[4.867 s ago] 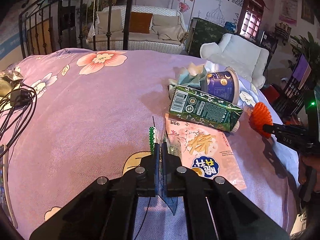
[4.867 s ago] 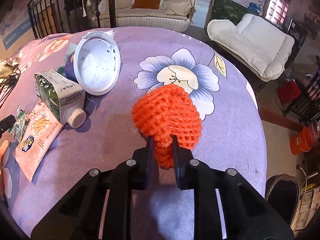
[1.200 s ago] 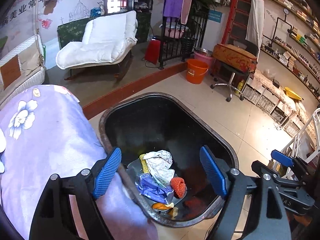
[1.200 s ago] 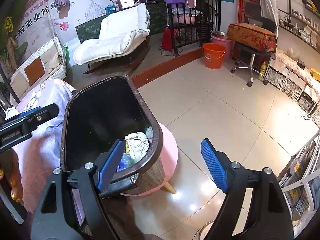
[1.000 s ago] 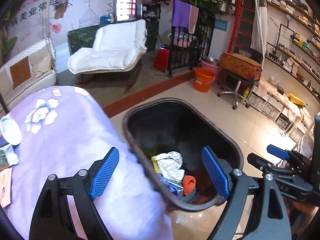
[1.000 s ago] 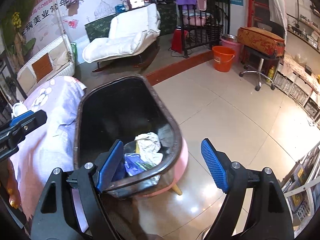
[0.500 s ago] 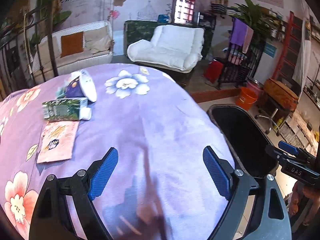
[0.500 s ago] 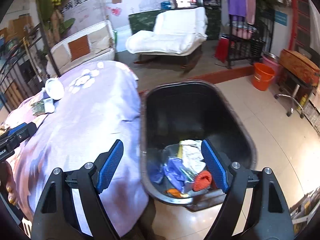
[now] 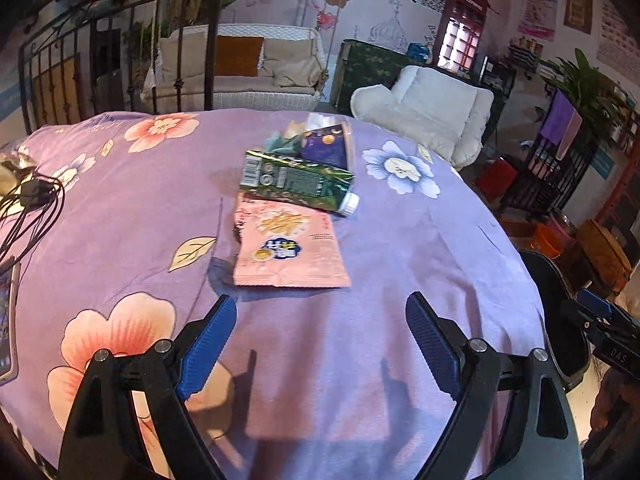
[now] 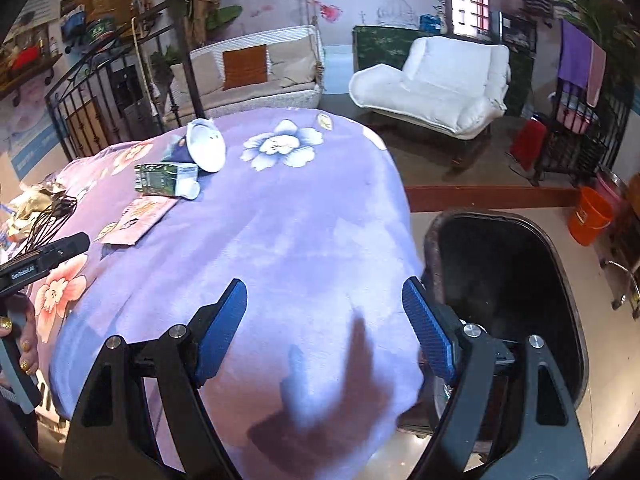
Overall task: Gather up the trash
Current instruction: 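Move both open tools back over the table, then grasp the pink snack bag edge with the left tool and lift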
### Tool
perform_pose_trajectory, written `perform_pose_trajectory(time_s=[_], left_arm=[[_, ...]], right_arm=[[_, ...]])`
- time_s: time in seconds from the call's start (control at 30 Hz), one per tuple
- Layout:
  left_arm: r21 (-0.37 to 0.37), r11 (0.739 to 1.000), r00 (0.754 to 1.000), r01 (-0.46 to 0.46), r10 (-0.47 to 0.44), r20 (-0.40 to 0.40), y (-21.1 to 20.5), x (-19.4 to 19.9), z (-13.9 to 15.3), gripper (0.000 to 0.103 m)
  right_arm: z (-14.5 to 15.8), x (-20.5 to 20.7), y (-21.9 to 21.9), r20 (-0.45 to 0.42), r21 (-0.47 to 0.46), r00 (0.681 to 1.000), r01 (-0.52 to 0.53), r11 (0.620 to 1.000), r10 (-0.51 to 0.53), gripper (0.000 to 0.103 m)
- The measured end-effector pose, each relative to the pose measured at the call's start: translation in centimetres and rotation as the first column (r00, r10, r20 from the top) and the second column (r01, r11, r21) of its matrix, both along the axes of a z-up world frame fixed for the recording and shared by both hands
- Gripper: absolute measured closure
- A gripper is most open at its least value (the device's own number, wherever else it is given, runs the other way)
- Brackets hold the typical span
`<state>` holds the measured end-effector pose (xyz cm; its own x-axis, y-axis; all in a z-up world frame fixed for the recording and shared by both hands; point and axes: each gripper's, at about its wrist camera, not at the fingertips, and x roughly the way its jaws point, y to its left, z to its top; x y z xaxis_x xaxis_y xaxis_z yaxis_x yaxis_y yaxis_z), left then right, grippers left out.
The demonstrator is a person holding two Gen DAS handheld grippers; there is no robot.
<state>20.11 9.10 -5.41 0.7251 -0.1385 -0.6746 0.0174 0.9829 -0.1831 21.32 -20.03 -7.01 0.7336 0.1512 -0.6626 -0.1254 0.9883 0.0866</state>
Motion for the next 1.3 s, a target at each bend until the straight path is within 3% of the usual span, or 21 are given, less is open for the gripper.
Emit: perform_pose_trajectory(time_s=[0.17, 0.4, 0.63, 0.77, 0.87, 1.07, 1.17, 1.23, 1.3], left_arm=[[-0.012, 1.0, 1.0, -0.022, 0.022, -0.015, 3.1, 0.8, -0.4, 0.023], [-0.132, 0.991, 0.995, 0.008, -0.021, -0.098, 5.0, 3.7, -1.9, 0.034], [-0.261, 0.964, 0.988, 0.052, -0.087, -0.126, 4.7, 5.2, -3.1, 0.038], [-0.35, 0.936, 0.986, 0.033, -0.088, -0.142, 5.0, 5.8, -4.3, 0.045], [-0.38, 0.925, 0.987, 0.007, -0.066, -0.144, 5.7, 4.6, -4.7, 0.046], [-0.369, 0.929, 0.985, 0.002, -0.066, -0.162, 6.0, 4.6, -4.8, 0.046], [-0.457, 0.889, 0.981, 0.029, -0.113, -0.158, 5.4, 6.6, -4.9, 0.047], [-0.468, 0.883, 0.976, 0.036, -0.13, -0.172, 4.7, 7.9, -5.2, 0.05], [-0.489, 0.871, 0.974, 0.031, -0.137, -0.182, 4.3, 9.1, -5.6, 0.06]], right_arm=[[0.3, 0.6, 3.0, 0.003, -0.013, 0.998, -0.063, 0.998, 0.063, 0.023], [0.6, 1.5, 6.4, -0.003, -0.049, 0.991, -0.134, 0.99, 0.134, 0.023], [0.5, 2.0, 7.4, -0.009, -0.057, 0.99, -0.139, 0.989, 0.139, 0.023], [0.1, 2.2, 7.5, -0.019, -0.061, 0.991, -0.132, 0.989, 0.131, 0.023], [0.2, 2.2, 7.3, -0.019, -0.062, 0.992, -0.128, 0.99, 0.127, 0.023], [-0.4, 2.5, 7.4, -0.027, -0.077, 0.992, -0.122, 0.99, 0.12, 0.023], [-0.4, 2.5, 7.9, -0.024, -0.067, 0.992, -0.128, 0.99, 0.127, 0.023], [-0.2, 2.4, 8.3, -0.015, -0.067, 0.991, -0.132, 0.989, 0.131, 0.023], [-0.1, 2.2, 8.4, -0.009, -0.075, 0.991, -0.136, 0.988, 0.135, 0.023]])
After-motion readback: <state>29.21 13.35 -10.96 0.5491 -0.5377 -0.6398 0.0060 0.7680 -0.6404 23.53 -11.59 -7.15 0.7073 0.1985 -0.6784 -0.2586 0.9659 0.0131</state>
